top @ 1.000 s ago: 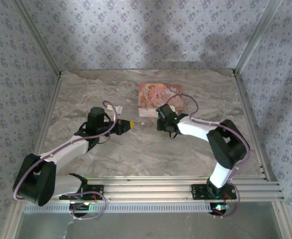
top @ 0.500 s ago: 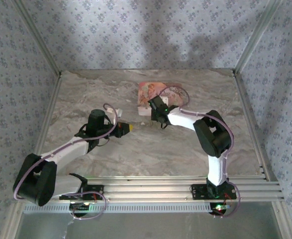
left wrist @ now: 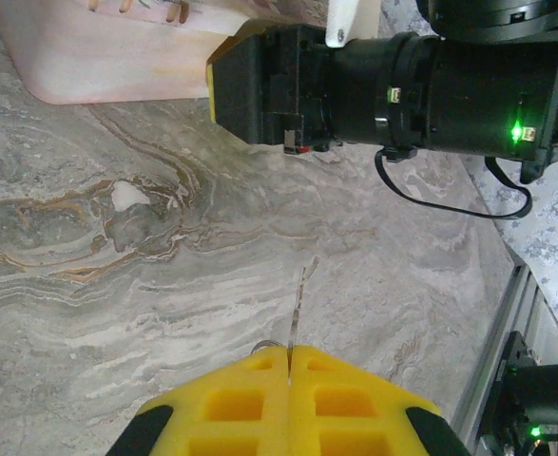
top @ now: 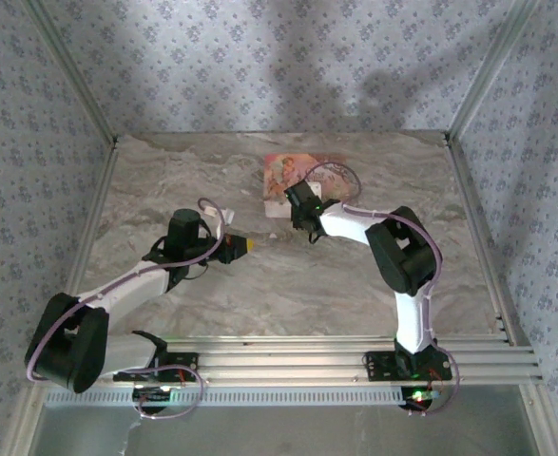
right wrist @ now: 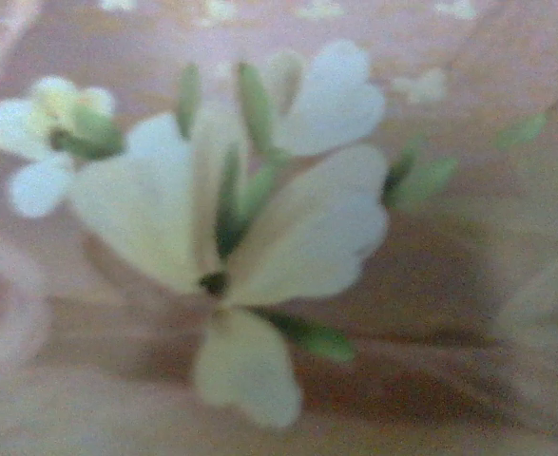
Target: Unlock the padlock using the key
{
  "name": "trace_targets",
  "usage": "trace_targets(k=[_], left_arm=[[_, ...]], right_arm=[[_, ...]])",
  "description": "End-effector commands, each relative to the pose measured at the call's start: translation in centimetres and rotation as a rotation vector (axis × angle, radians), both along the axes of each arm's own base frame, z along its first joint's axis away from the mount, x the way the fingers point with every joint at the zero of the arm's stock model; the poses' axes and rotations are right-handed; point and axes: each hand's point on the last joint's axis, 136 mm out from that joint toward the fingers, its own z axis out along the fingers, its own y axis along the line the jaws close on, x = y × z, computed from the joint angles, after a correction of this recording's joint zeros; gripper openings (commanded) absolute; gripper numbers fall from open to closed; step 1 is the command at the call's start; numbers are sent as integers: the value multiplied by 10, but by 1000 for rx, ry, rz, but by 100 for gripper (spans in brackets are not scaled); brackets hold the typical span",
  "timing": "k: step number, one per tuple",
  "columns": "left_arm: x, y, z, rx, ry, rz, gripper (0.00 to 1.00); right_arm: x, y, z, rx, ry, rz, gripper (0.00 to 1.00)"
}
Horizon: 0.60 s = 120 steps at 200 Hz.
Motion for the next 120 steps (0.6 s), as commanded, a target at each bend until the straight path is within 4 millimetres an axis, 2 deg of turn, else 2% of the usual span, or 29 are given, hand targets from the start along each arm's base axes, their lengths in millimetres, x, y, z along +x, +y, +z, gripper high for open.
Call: trace_targets(k=[1, 32, 62, 120], left_arm=[[-5, -7, 10, -35, -48, -69, 0], [-4, -8, 0, 27, -56, -80, 0], [-3, -12, 2, 30, -89, -112, 0], [8, -18, 4, 12, -118, -100, 0]], right_arm=[[11, 5, 7, -12, -39, 39, 24], [10, 11, 15, -6, -43, 102, 13], [3, 22, 19, 35, 2, 179, 0], [-22, 39, 29, 246, 100, 277, 0]])
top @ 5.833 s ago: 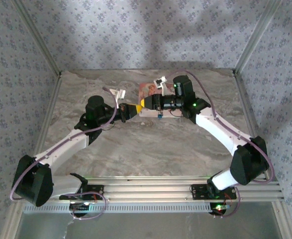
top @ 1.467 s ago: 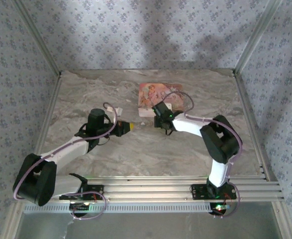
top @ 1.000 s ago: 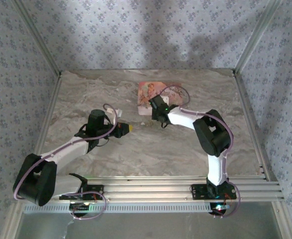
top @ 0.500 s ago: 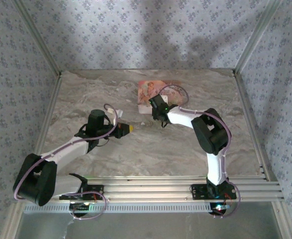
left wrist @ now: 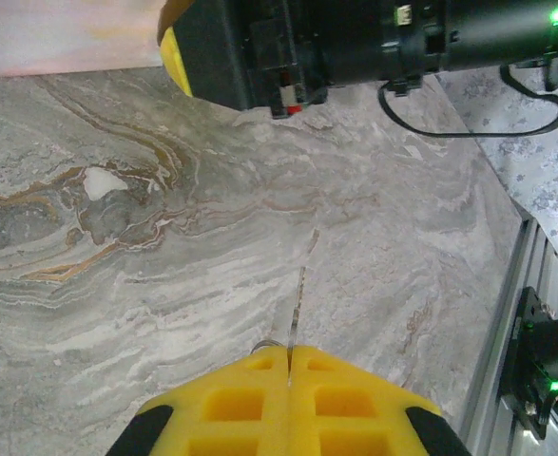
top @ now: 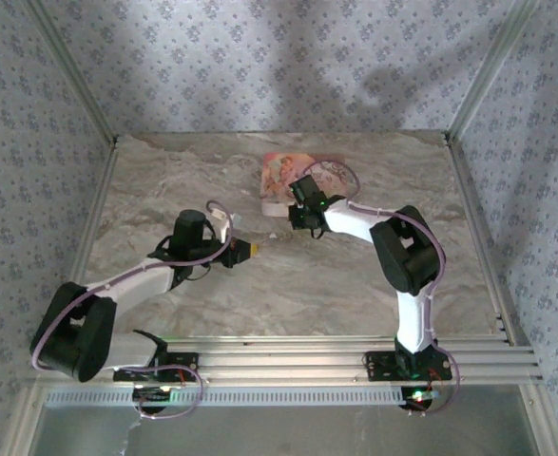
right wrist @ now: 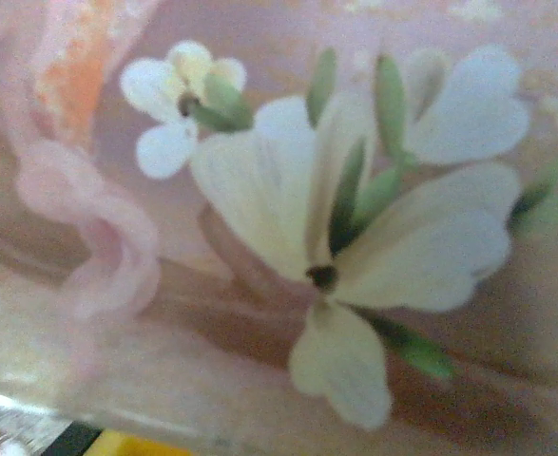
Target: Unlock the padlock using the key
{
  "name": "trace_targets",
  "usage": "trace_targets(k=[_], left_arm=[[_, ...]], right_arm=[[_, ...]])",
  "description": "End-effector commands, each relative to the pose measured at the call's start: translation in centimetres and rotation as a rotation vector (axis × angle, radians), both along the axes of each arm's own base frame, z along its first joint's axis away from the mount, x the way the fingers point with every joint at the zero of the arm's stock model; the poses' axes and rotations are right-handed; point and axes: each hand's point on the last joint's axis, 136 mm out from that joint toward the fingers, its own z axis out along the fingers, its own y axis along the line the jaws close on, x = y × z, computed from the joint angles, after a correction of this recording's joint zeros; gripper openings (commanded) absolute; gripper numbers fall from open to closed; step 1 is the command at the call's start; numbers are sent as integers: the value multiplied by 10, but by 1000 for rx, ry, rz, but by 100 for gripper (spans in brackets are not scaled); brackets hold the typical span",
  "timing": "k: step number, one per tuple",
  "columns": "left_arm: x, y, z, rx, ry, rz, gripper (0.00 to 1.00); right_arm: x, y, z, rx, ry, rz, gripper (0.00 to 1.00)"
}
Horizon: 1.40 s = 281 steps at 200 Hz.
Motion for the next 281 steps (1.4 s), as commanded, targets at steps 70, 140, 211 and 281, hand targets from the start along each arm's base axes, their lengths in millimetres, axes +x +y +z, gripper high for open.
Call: trace_targets(k=[70, 140, 211, 281], left_arm=[[15, -10, 17, -72, -76, 9, 0], [19, -35, 22, -70, -252, -49, 0], [36, -44, 25, -110, -356, 1, 0], [37, -53, 23, -189, -349, 3, 0]], right_arm=[[-38, 28, 53, 392, 144, 148, 0], [-44, 10, 82, 458, 319, -50, 0], [-62, 17, 113, 508, 378, -87, 0], [-65, 25, 130, 658, 464, -92, 0]])
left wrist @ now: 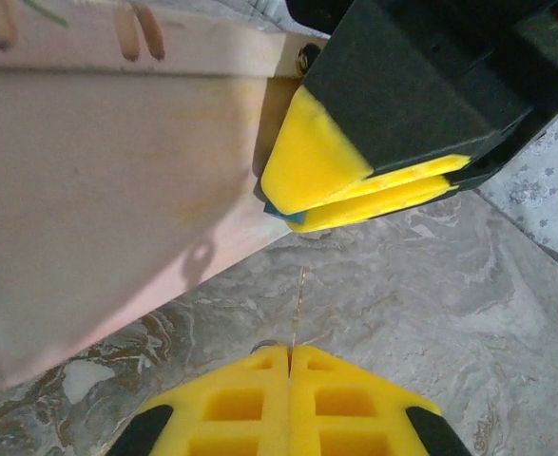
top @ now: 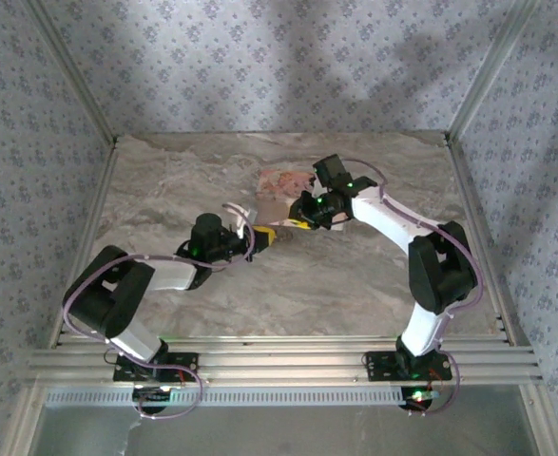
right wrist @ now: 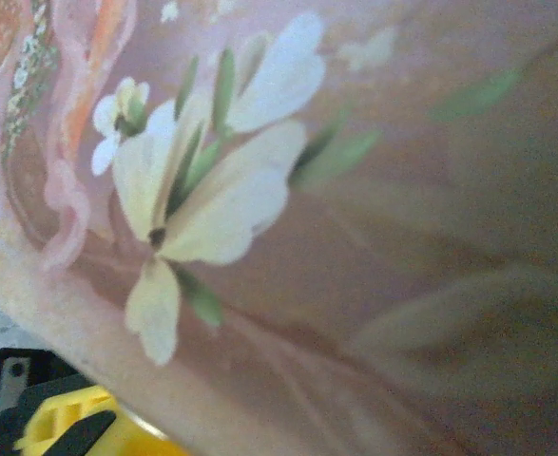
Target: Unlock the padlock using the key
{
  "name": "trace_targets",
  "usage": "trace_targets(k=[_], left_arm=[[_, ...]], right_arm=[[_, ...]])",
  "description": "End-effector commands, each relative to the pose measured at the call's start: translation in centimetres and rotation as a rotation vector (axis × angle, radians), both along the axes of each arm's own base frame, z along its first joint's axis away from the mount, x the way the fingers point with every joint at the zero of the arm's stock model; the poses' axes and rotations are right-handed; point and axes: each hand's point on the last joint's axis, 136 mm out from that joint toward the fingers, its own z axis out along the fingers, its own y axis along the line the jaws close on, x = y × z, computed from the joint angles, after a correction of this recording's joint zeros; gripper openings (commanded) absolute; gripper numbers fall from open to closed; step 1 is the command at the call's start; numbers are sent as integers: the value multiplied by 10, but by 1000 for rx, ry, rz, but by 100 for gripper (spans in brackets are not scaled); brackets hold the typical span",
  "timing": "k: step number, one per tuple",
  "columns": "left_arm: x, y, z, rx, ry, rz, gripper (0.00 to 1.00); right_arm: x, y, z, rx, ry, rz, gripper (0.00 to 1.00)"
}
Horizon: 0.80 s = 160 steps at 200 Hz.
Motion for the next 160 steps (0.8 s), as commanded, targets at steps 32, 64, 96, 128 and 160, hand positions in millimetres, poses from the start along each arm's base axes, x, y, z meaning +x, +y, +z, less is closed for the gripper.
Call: trace_targets(k=[32, 64, 96, 128, 160], left_arm=[[-7, -18, 20, -133, -39, -67, 0], [-8, -26, 19, -141, -38, -89, 0], [-6, -26, 22, -148, -51, -78, 0], [-1, -26, 26, -171, -52, -57, 0], [3, -28, 34, -232, -51, -51, 0]], right_arm=[[0, 10, 50, 188, 15, 14, 0], [-6, 5, 59, 201, 17, 8, 0], [-10, 1, 62, 210, 19, -3, 0], [-12, 0, 60, 216, 26, -4, 0], [-11, -1, 57, 219, 29, -10, 0]])
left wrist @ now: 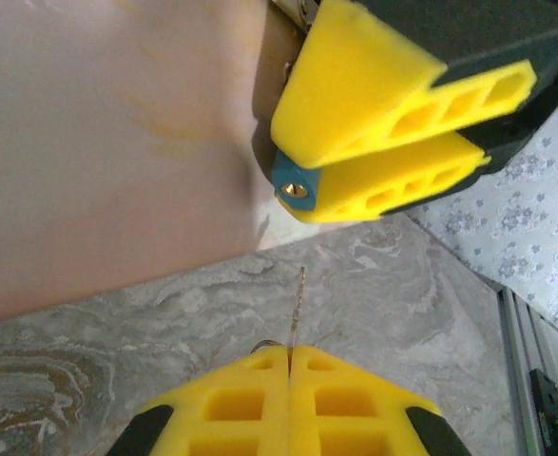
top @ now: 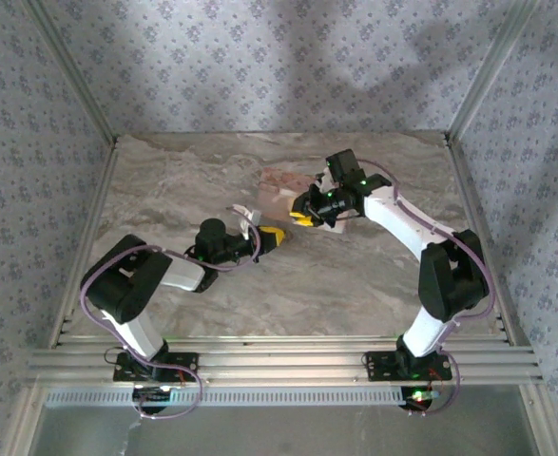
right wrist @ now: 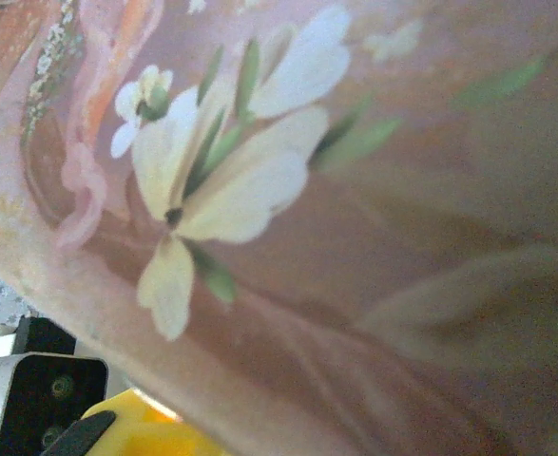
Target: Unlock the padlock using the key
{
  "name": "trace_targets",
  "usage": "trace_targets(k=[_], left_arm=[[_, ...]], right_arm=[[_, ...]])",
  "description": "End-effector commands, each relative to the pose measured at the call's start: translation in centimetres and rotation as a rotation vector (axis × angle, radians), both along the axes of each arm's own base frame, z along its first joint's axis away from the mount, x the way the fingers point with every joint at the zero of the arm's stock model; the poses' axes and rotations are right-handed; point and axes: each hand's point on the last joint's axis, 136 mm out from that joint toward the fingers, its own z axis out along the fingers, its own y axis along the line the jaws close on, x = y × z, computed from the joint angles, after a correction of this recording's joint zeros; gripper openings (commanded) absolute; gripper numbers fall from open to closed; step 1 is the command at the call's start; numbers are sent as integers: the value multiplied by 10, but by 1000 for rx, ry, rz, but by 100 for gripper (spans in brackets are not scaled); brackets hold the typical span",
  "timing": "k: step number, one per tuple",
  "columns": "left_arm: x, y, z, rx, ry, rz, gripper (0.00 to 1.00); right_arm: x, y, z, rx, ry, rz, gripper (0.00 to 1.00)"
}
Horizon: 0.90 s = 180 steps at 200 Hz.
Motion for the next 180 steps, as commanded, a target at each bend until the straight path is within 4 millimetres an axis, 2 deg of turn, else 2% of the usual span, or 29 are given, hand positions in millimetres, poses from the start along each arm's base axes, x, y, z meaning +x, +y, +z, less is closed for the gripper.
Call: trace_targets(k=[1, 47, 133, 180], left_arm=[[8, -6, 25, -88, -49, 4, 0], [14, -4, 26, -130, -37, 20, 0], [13, 5, 24, -140, -44, 51, 0], [16, 3, 29, -151, -53, 50, 0]], right_arm=[[-1, 3, 22, 63, -42, 12, 0], [-1, 3, 22, 72, -40, 9, 0], [2, 6, 28, 114, -35, 1, 0], [-1, 9, 28, 129, -21, 7, 0]])
